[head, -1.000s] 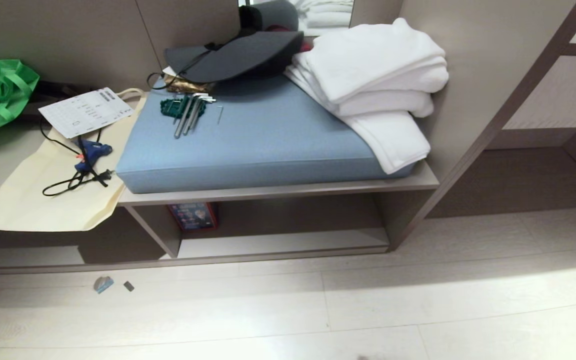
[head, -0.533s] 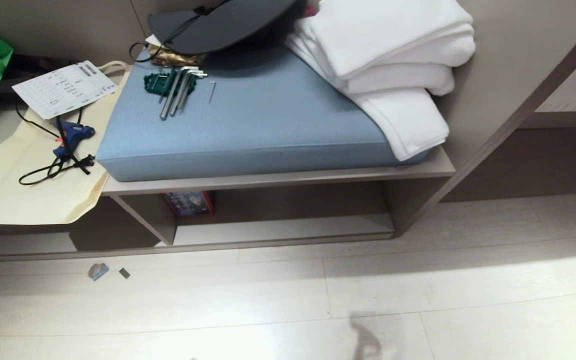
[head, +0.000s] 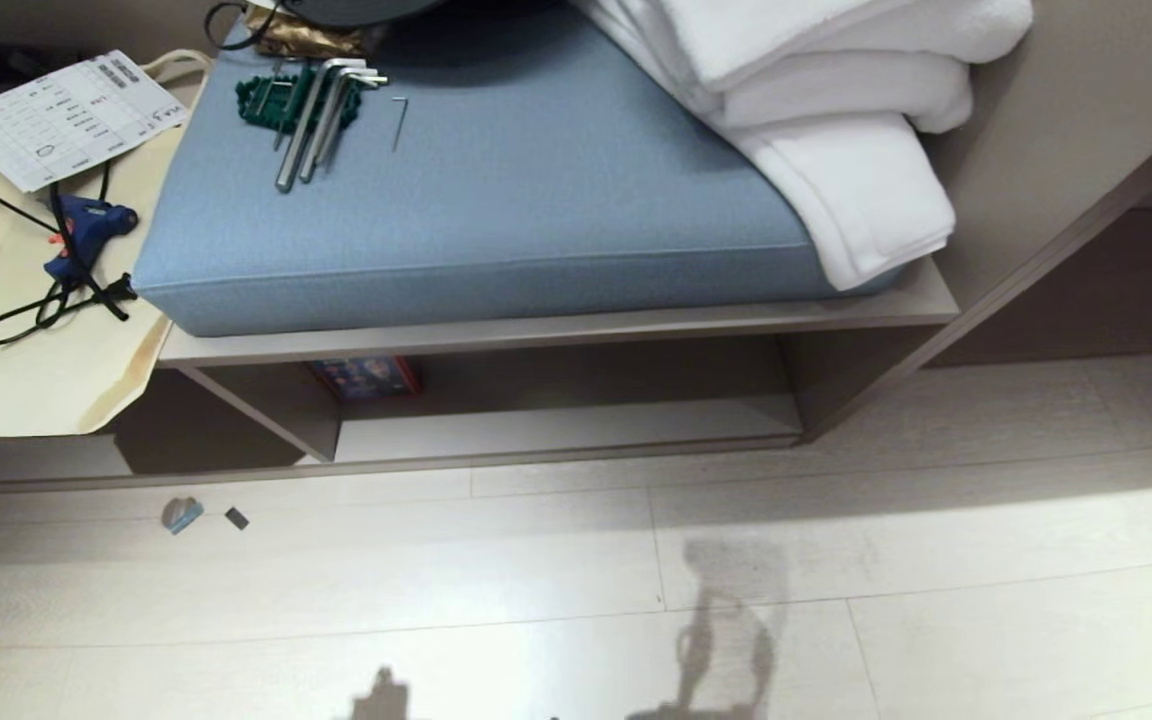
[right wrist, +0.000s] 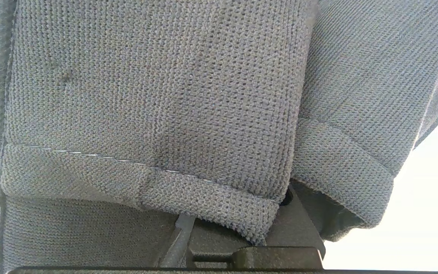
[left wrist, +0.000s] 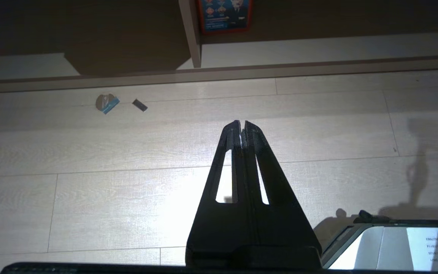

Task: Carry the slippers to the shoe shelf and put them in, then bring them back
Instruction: Place the slippers into the shoe cabinet

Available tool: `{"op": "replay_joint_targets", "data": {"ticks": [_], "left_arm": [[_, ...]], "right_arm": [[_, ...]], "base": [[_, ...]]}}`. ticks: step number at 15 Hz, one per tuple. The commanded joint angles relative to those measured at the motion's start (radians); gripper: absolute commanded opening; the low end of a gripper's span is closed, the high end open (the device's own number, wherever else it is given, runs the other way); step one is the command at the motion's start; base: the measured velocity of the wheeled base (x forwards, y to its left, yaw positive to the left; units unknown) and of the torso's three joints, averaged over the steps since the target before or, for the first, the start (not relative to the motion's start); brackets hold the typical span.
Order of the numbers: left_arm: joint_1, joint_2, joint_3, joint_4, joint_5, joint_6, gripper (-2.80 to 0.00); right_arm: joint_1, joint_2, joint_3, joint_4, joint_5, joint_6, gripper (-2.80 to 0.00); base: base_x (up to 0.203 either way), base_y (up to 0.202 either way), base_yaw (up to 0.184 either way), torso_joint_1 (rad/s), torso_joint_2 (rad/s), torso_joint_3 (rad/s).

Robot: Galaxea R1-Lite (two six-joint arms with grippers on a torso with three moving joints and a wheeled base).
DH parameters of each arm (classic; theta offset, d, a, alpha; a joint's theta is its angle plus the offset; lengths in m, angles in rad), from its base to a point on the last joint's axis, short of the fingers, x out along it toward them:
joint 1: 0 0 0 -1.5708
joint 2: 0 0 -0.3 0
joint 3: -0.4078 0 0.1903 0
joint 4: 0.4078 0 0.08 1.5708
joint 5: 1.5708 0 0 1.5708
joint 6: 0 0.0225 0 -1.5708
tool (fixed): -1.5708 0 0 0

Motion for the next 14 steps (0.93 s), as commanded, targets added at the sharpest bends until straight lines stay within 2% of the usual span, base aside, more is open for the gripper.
{"op": "replay_joint_targets", "data": {"ticks": [1, 14], "left_arm": [[0.000, 0.001, 0.000, 0.000, 0.000, 0.000, -2.80], [0.000, 0.001, 0.000, 0.000, 0.000, 0.001, -2.80]], "right_arm": [[-0.001, 0.000, 0.002, 0.000, 0.000, 0.000, -2.80], [-0.001, 0.000, 0.002, 0.000, 0.000, 0.000, -2.80]], "base": [[0.000, 0.000, 0.000, -0.002, 0.00, -0.205], [0.000, 0.000, 0.000, 0.003, 0.00, -0.196]]}}
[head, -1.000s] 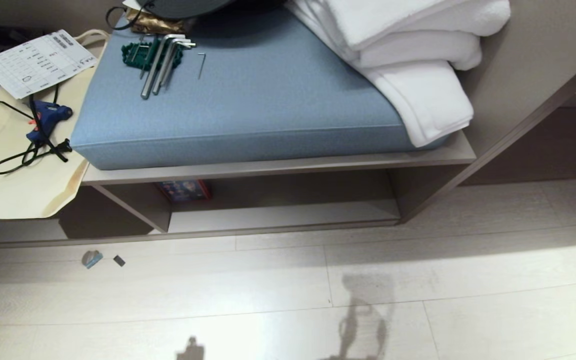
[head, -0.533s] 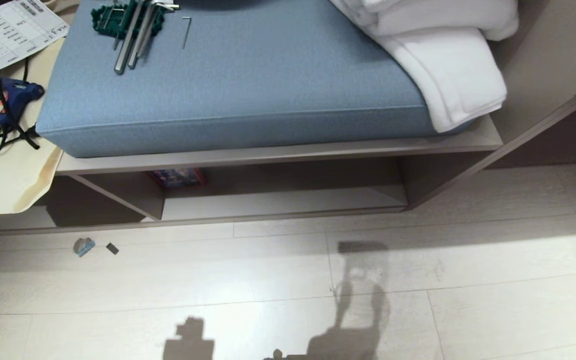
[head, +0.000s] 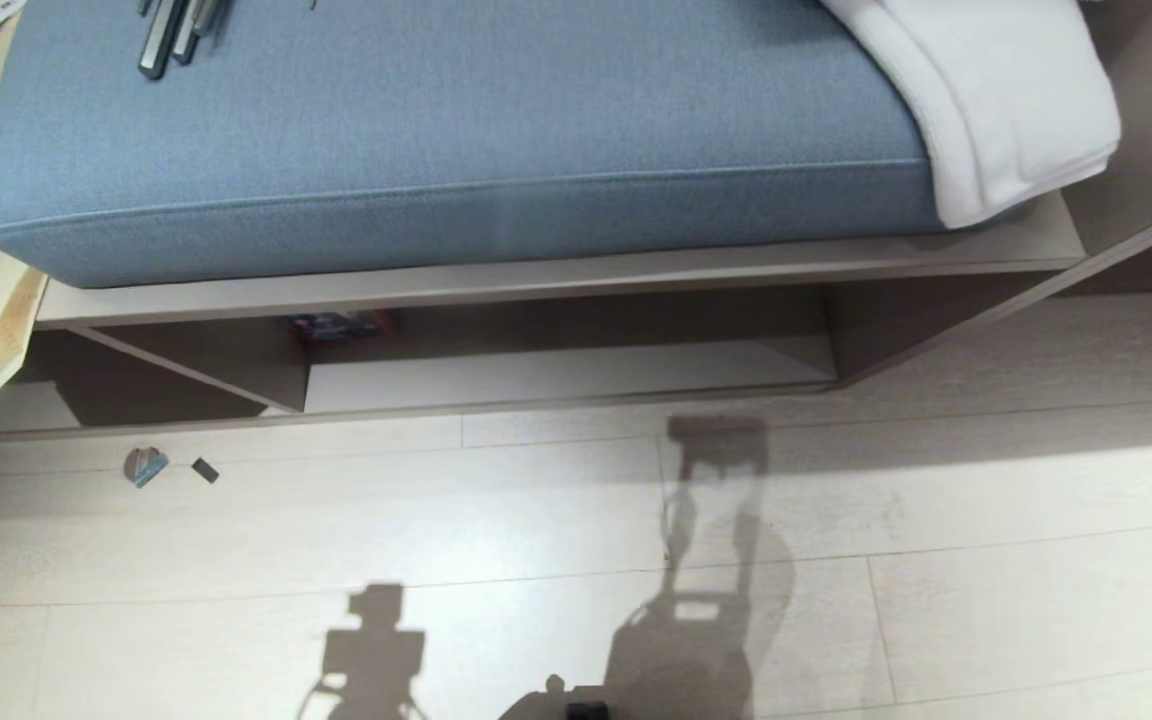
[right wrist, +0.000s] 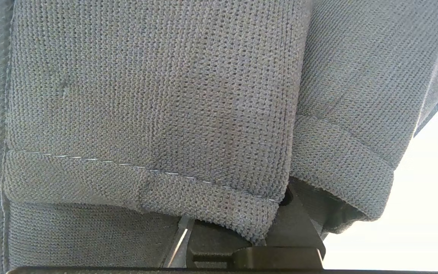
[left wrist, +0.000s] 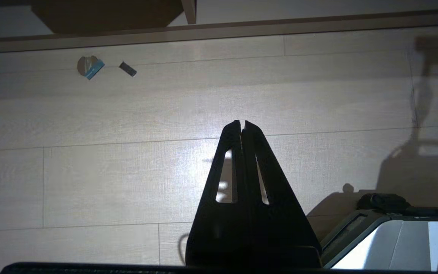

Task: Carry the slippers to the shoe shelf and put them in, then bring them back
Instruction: Place the slippers into the shoe cabinet

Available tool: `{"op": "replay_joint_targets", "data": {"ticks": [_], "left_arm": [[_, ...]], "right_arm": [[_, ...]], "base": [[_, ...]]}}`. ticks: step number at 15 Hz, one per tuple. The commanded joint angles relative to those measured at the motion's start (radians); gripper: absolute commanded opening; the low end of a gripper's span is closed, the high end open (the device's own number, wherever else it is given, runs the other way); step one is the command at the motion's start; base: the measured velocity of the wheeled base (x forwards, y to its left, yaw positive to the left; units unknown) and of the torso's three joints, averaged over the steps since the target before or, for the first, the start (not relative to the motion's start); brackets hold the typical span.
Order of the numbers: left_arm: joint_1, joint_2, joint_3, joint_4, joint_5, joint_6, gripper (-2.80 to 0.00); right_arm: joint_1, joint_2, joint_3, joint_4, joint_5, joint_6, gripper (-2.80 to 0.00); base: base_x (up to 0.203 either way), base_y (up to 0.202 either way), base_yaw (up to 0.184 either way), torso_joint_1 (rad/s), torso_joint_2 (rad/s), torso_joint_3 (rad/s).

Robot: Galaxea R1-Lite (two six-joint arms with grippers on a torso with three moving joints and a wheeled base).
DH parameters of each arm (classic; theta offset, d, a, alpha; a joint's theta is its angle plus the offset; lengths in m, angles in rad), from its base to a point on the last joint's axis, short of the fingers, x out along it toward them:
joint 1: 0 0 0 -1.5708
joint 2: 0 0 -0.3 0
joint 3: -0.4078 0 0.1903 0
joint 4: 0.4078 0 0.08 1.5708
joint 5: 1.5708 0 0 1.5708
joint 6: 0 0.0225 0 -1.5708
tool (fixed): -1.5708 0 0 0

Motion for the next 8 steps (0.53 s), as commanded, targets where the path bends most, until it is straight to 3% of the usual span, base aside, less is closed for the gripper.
{"op": "replay_joint_targets", "data": {"ticks": [1, 8], "left_arm": [[0.000, 0.001, 0.000, 0.000, 0.000, -0.001, -2.80], [0.000, 0.001, 0.000, 0.000, 0.000, 0.000, -2.80]], "right_arm": [[0.001, 0.000, 0.002, 0.000, 0.001, 0.000, -2.80], [0.000, 0.000, 0.002, 0.000, 0.001, 0.000, -2.80]], "base": [[0.000, 0.000, 0.000, 0.002, 0.00, -0.194], [0.000, 0.000, 0.000, 0.001, 0.00, -0.198]]}}
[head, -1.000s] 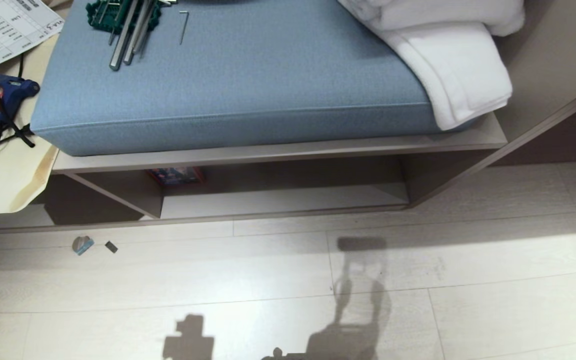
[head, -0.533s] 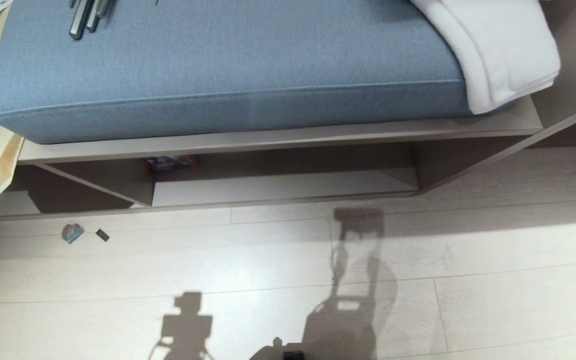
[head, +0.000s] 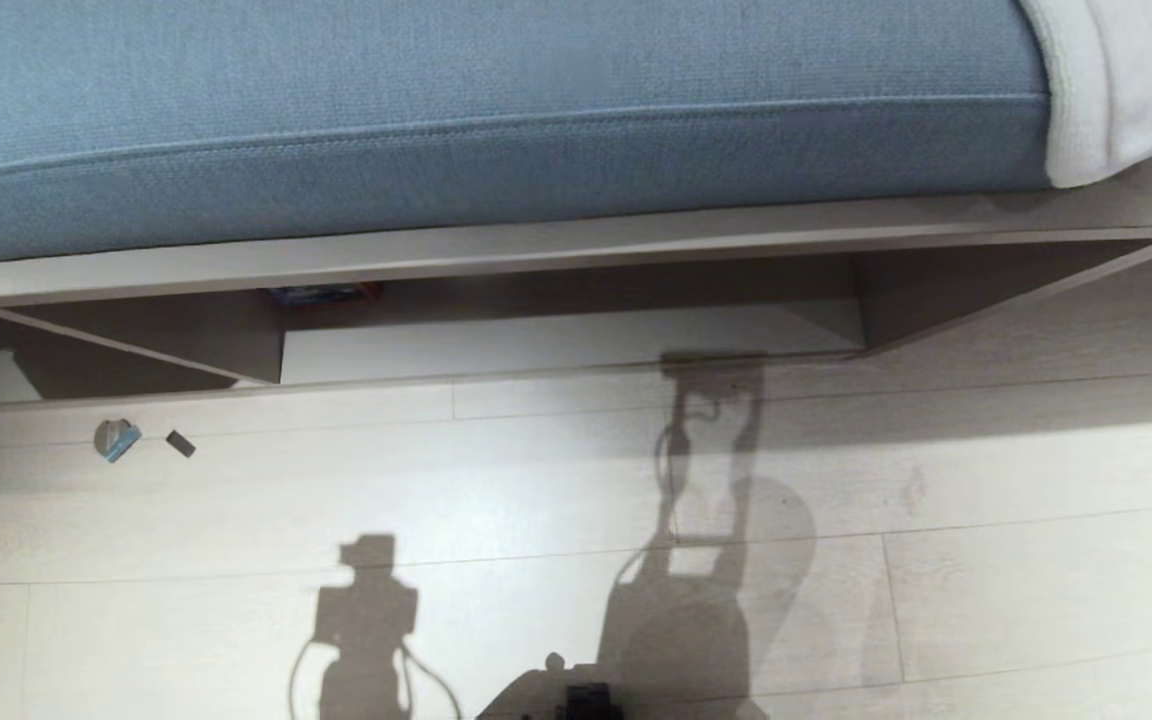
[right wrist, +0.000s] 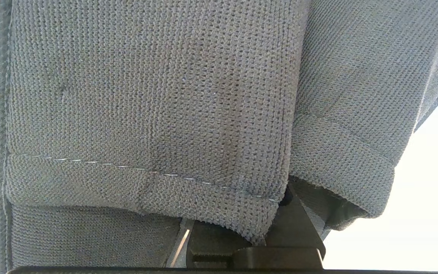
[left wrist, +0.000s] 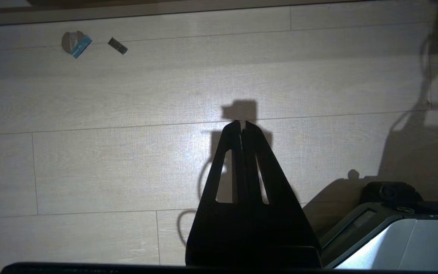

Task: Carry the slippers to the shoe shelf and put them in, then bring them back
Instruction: Place the slippers into the shoe cabinet

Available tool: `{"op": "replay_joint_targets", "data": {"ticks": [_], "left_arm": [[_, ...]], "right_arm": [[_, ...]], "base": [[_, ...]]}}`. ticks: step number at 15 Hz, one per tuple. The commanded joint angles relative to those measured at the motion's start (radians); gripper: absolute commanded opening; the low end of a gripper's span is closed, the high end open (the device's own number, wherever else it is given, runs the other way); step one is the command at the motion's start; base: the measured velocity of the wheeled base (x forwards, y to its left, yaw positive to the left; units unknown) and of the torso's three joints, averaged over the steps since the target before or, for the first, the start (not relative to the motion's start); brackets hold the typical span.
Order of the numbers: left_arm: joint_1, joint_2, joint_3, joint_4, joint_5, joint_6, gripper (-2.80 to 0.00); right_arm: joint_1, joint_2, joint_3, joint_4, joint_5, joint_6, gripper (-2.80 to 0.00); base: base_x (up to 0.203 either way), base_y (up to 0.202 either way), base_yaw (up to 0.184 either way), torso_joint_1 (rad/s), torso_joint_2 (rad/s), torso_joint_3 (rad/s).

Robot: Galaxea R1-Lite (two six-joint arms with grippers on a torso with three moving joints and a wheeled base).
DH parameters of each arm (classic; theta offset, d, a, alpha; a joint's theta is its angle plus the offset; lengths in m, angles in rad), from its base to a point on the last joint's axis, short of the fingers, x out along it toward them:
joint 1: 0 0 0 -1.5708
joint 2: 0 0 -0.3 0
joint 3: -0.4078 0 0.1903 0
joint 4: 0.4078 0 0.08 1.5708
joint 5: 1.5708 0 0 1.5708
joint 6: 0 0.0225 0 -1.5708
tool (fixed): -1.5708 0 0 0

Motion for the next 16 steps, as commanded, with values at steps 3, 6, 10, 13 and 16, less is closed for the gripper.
{"op": "replay_joint_targets", "data": {"ticks": [3, 6, 10, 13, 16], "left_arm": [[0.000, 0.001, 0.000, 0.000, 0.000, 0.000, -2.80], [0.000, 0.001, 0.000, 0.000, 0.000, -0.001, -2.80], [0.000, 0.001, 0.000, 0.000, 0.000, 0.000, -2.80], [0.000, 0.001, 0.000, 0.000, 0.000, -0.001, -2.80], [0.000, 0.001, 0.000, 0.000, 0.000, -0.001, -2.80]], "right_arm": [[0.000, 0.000, 0.002, 0.000, 0.000, -0.001, -2.80], [0.001, 0.000, 0.002, 0.000, 0.000, -0.001, -2.80], [0.000, 0.000, 0.002, 0.000, 0.000, -0.001, -2.80], [0.001, 0.000, 0.002, 0.000, 0.000, -0.001, -2.80], [0.003, 0.003, -0.020, 0.003, 0.004, -0.008, -2.80]], "base": [[0.000, 0.000, 0.000, 0.002, 0.00, -0.196], [0.000, 0.000, 0.000, 0.002, 0.00, -0.201], [0.000, 0.000, 0.000, 0.003, 0.00, -0.193], [0.000, 0.000, 0.000, 0.002, 0.00, -0.197], [0.000, 0.000, 0.000, -0.001, 0.00, -0.177]]}}
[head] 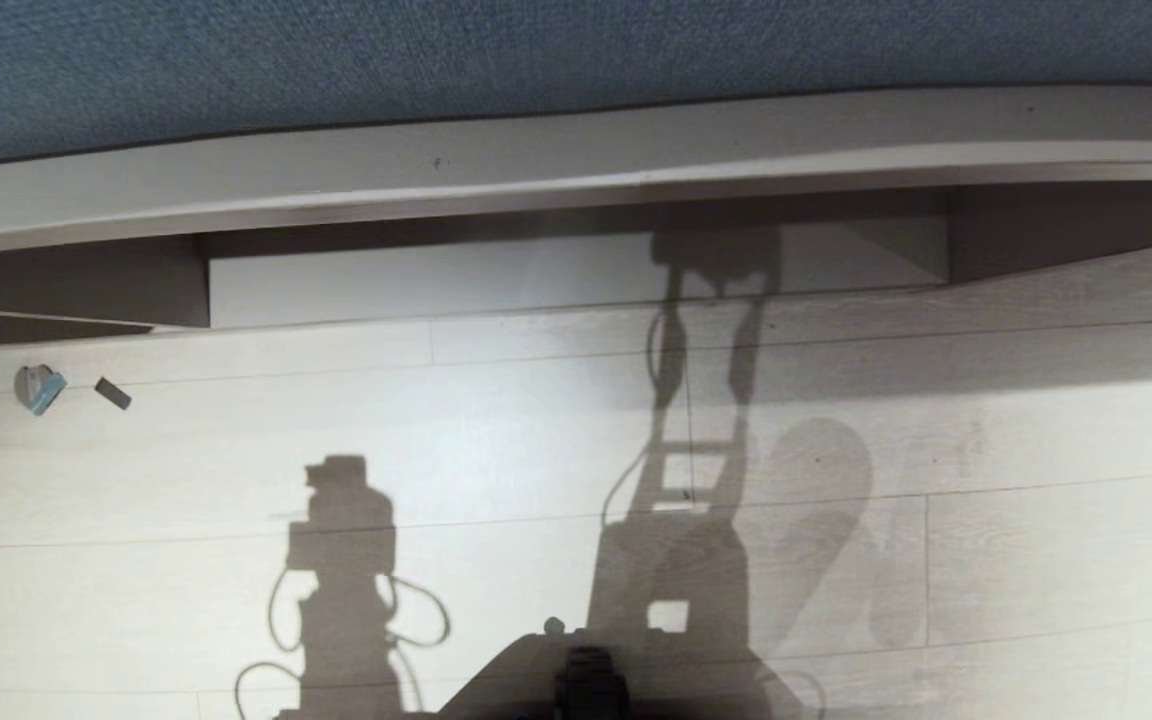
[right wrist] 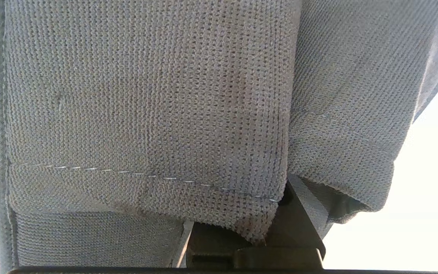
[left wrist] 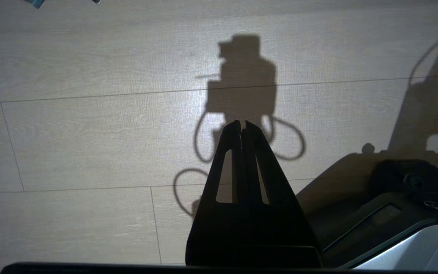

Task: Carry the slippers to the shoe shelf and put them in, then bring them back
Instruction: Place the slippers into the shoe cabinet

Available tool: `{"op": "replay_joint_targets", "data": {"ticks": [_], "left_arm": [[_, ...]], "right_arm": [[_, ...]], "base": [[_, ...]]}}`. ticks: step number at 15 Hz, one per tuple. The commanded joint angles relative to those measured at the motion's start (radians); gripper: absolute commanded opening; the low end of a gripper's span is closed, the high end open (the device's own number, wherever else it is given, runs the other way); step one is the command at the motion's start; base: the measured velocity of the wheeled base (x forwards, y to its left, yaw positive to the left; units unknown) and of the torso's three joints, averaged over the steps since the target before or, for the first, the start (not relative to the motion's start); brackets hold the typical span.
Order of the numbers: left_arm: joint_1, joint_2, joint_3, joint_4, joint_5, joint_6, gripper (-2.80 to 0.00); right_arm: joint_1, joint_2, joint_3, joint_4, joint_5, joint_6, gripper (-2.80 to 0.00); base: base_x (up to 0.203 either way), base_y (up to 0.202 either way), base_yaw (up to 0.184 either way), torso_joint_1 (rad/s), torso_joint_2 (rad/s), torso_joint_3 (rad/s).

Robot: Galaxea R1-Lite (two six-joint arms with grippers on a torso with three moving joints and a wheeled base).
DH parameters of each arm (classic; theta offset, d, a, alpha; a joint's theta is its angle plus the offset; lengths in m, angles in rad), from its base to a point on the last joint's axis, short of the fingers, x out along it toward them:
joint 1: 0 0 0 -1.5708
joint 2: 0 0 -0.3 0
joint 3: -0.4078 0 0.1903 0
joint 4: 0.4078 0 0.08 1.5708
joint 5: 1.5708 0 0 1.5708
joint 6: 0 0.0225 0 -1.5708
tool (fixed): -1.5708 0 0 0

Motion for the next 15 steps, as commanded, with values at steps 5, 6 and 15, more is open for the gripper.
{"op": "replay_joint_targets", "data": {"ticks": [5, 6, 15], "left_arm": [[0.000, 0.000, 0.000, 0.002, 0.000, 0.000, -2.80], [0.000, 0.000, 0.000, 0.000, 0.000, 0.000, -2.80], [0.000, 0.000, 0.000, 0.001, 0.000, 0.000, -2.80]], "right_arm": [[0.001, 0.315, -0.239, 0.043, 0.152, 0.005, -2.80], [0.001, 0.395, -0.280, 0.047, 0.191, 0.005, -2.80], [0.001, 1.098, -0.506, -0.398, 0.312, -0.080, -2.80]], "base": [[0.000, 0.000, 0.000, 0.003, 0.00, -0.031], [0.000, 0.000, 0.000, 0.000, 0.00, 0.000], [0.000, 0.000, 0.000, 0.000, 0.00, 0.000]]}}
